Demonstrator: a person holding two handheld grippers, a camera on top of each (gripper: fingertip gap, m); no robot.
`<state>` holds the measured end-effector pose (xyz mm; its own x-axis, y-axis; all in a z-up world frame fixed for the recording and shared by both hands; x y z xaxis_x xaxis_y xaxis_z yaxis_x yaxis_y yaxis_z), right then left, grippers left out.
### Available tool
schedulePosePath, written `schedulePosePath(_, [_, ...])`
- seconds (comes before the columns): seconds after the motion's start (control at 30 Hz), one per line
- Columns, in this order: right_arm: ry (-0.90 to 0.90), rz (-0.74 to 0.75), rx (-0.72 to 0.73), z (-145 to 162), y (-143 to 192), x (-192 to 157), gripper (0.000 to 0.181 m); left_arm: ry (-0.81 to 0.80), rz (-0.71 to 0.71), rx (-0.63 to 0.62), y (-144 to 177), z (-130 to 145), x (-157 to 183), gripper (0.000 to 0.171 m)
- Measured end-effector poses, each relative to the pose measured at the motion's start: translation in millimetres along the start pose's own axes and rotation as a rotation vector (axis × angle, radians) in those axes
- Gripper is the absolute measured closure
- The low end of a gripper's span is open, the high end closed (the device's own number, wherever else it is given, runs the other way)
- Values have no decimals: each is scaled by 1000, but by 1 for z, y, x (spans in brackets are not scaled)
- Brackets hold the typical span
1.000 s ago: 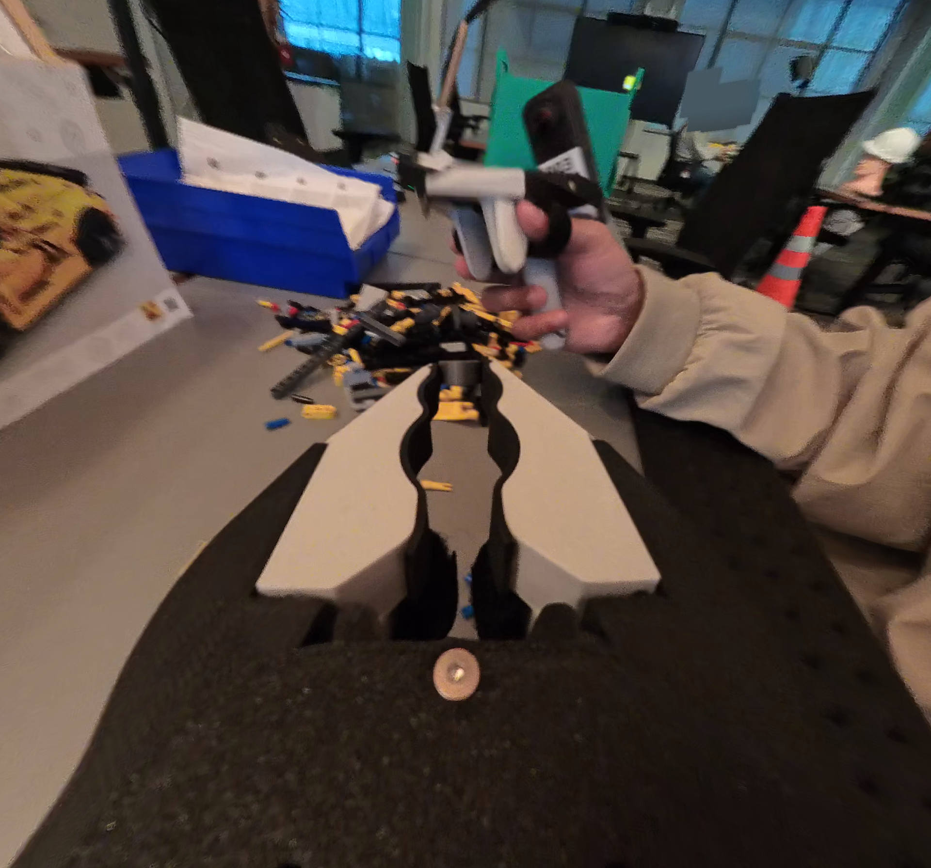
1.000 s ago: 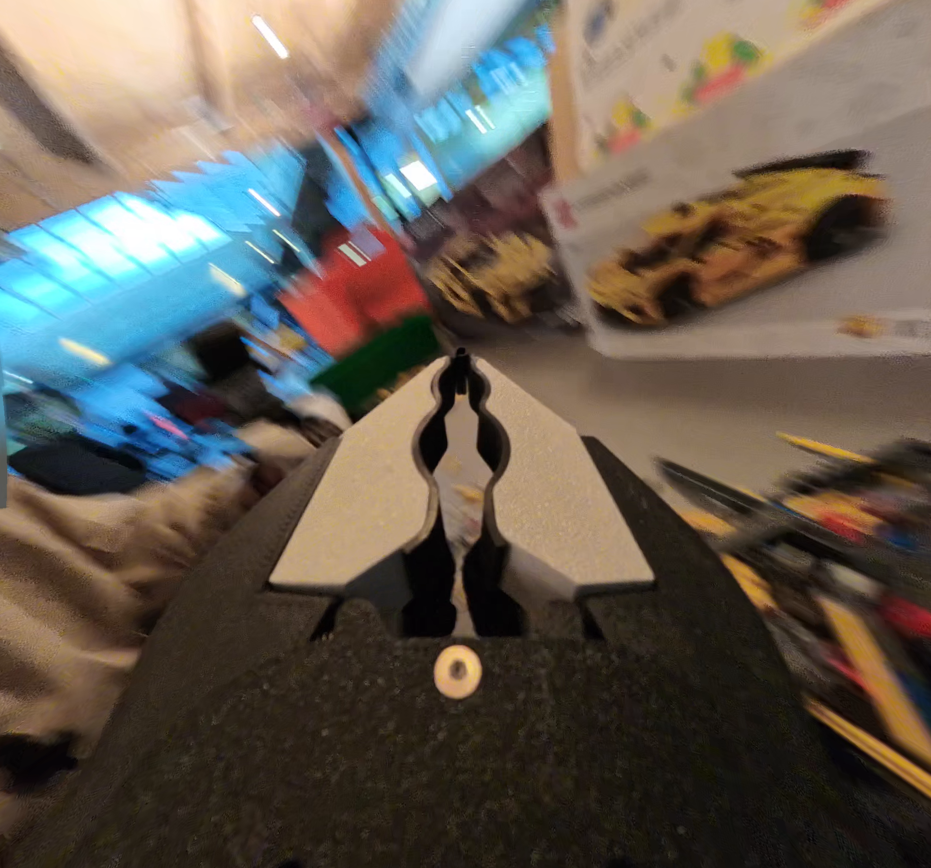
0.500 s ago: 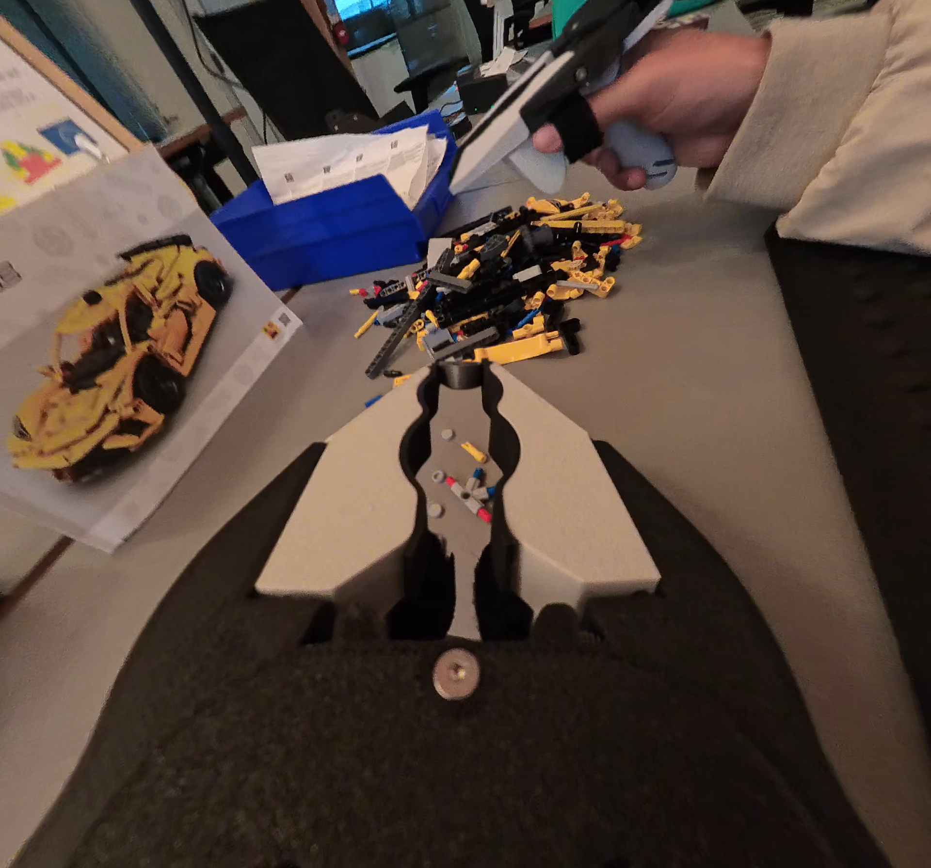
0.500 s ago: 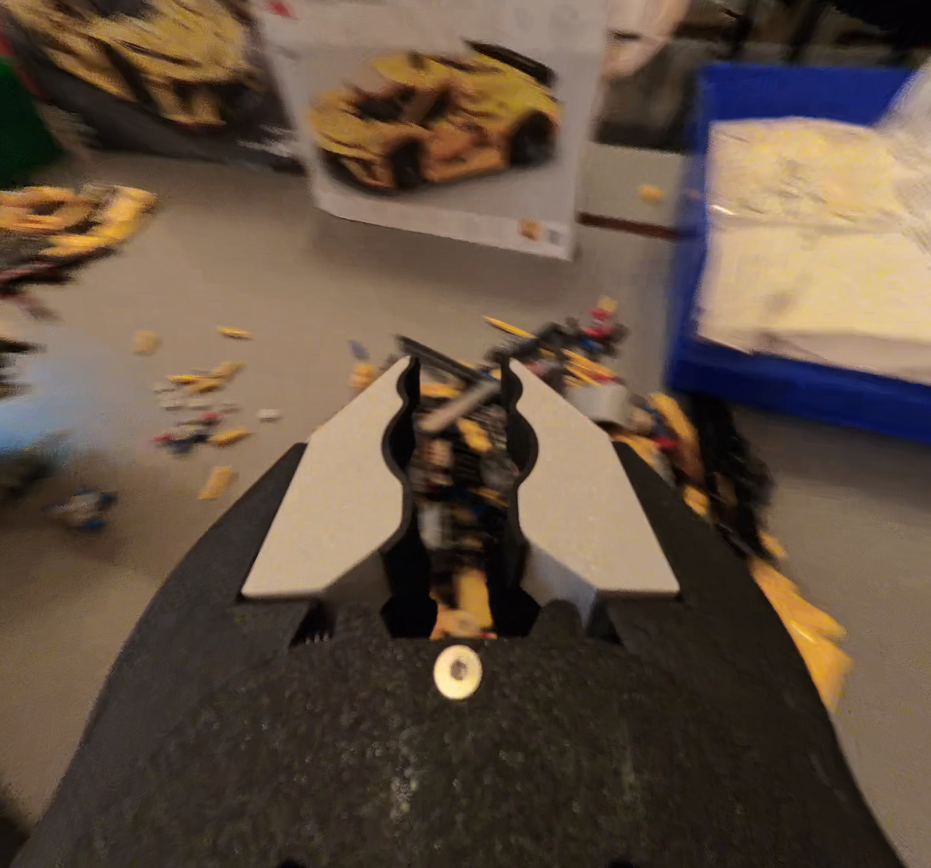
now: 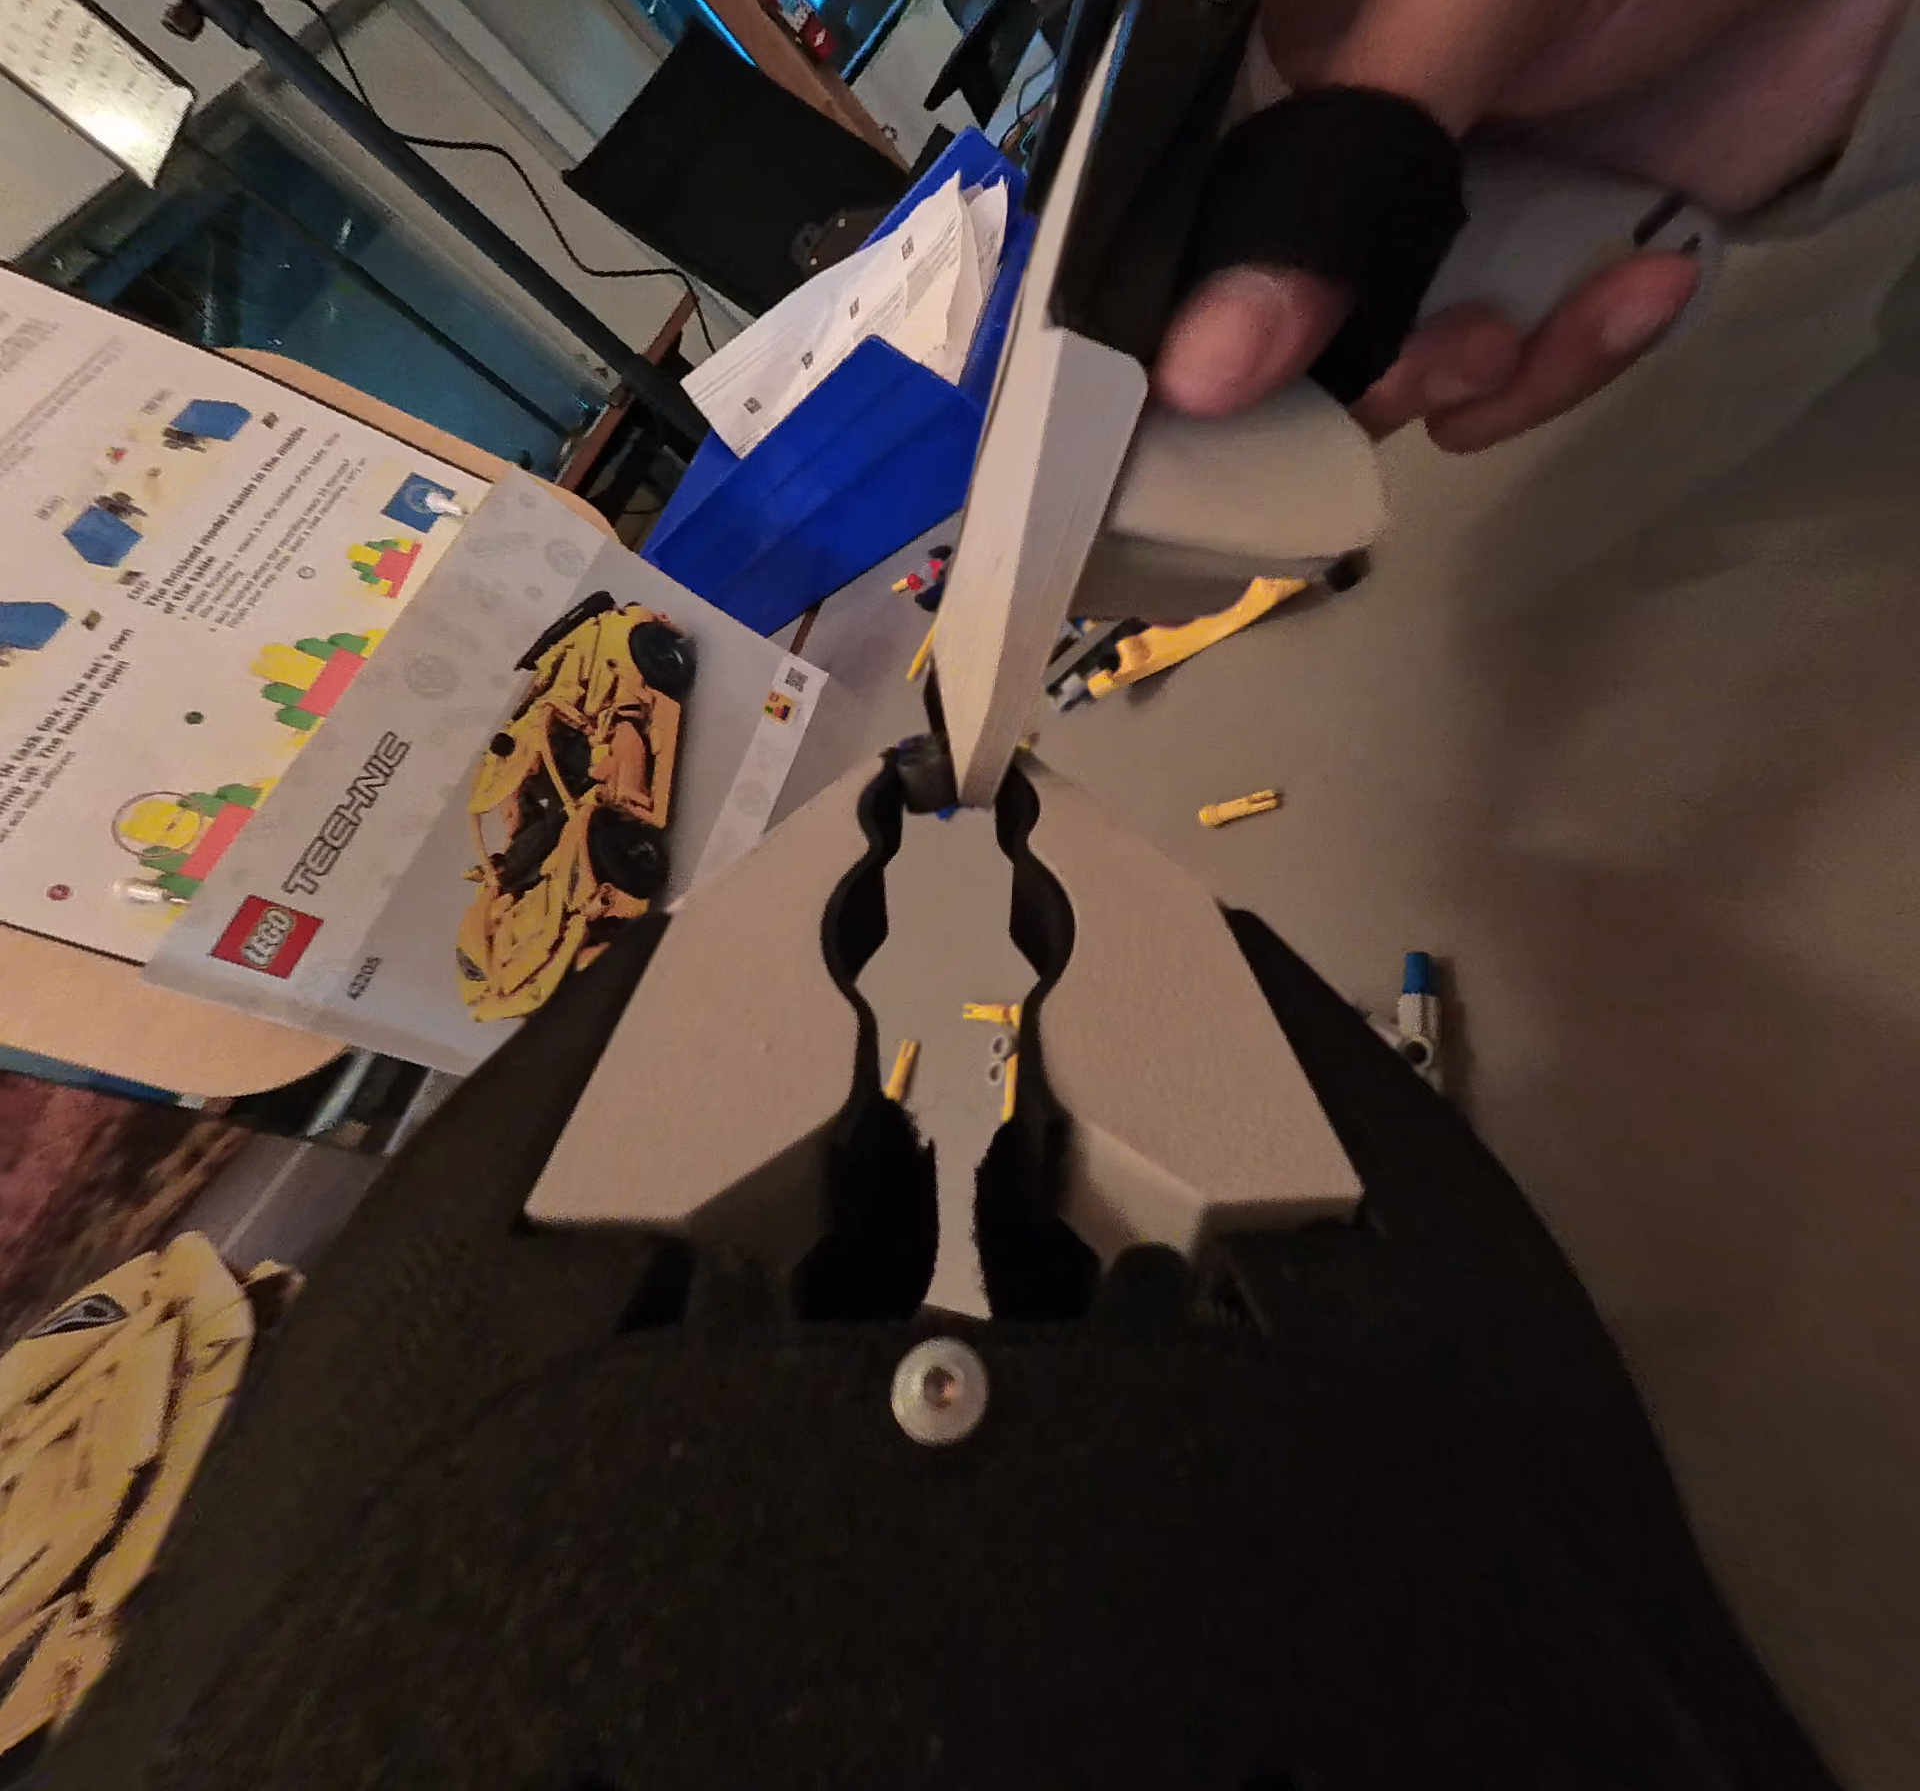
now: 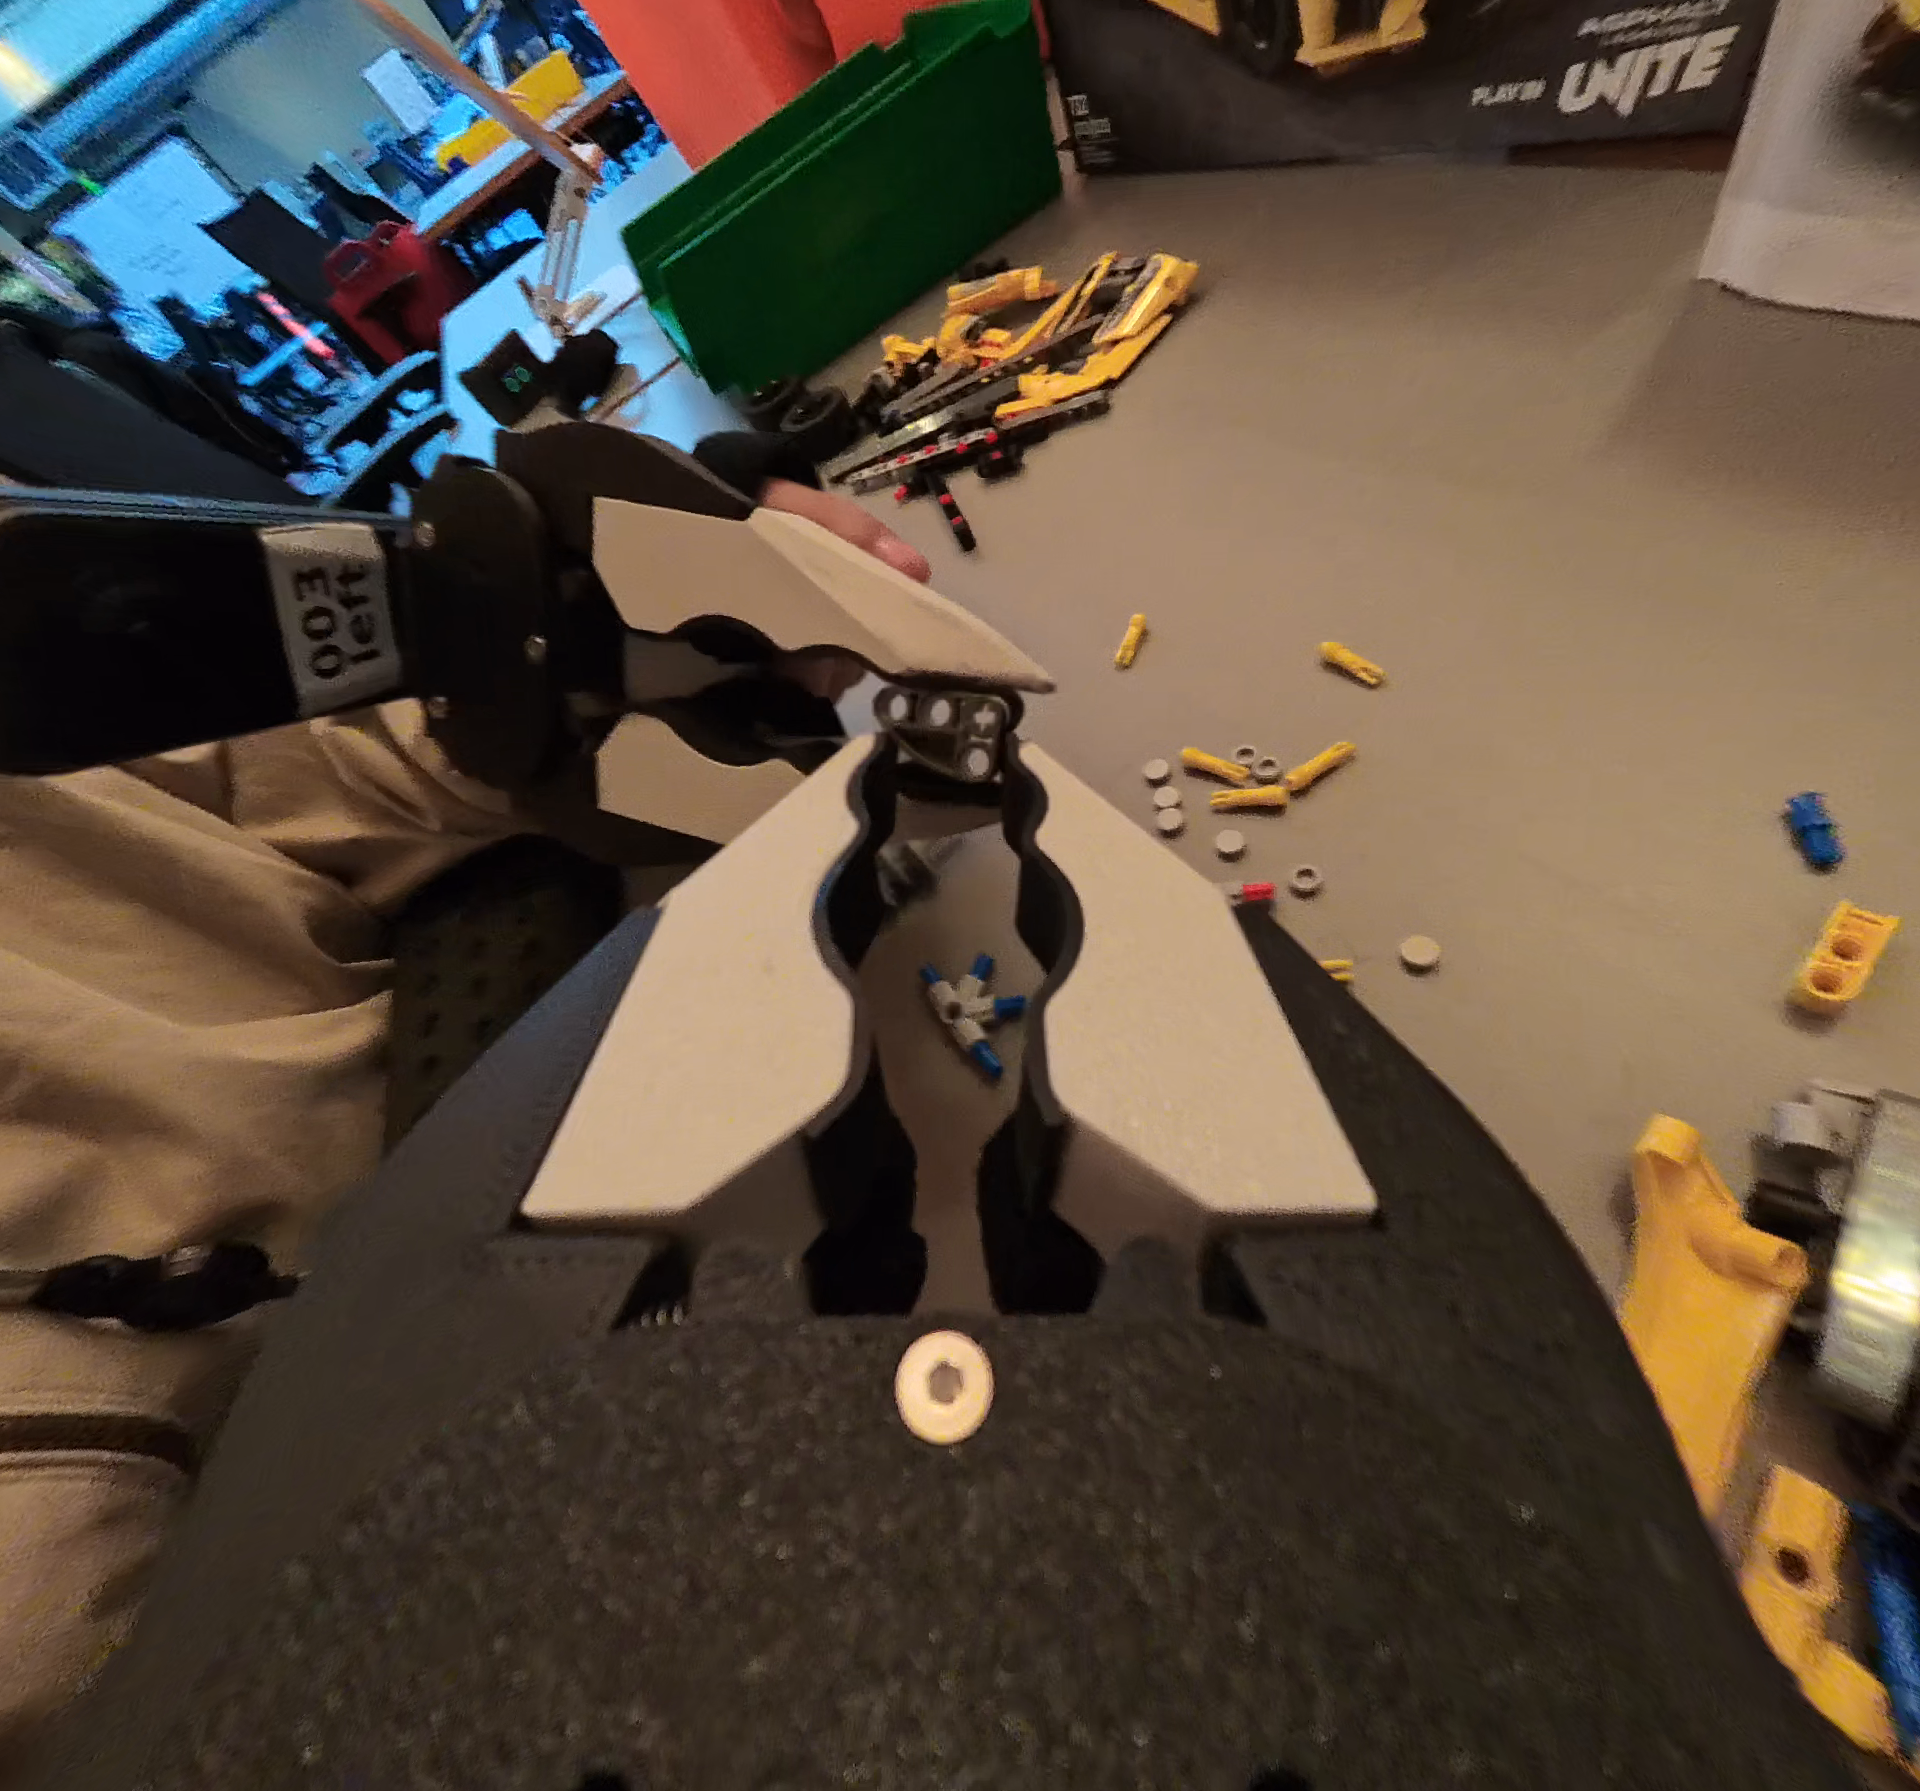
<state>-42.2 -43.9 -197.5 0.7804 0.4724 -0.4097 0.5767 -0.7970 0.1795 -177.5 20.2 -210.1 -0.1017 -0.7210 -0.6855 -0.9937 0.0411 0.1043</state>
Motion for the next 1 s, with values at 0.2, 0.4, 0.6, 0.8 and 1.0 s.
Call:
schedulePosePath(0.2, [154,648,-87,-17,85,68,166,431,260,-162,10,30,-28,145])
schedulePosePath(0.4, [139,893,-204,10,134,114,167,596,670,-273,19,45,-5,145])
schedulePosePath(0.6, [243,831,-97,-3,128,100,155,470,684,-302,8,34,20,143])
schedulePosePath(0.8, [311,418,-36,-14,92,53,149,403,649,-283,0,30,30,156])
schedulePosePath(1.0, [291,-148,-244,28,29,8,155,186,491,-203,2,23,19,156])
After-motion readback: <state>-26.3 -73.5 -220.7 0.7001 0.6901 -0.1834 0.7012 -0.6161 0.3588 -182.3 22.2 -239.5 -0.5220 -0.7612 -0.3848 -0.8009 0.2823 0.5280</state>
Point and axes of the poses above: each gripper's, where its closed fingertips meet, y back along the fingers, z out of its underside, x = y × z across the jaws, the point moved 10 cm from there along y, back along the fingers, and after that the axes turned 9 degrees about x, right-handed, at the moved point
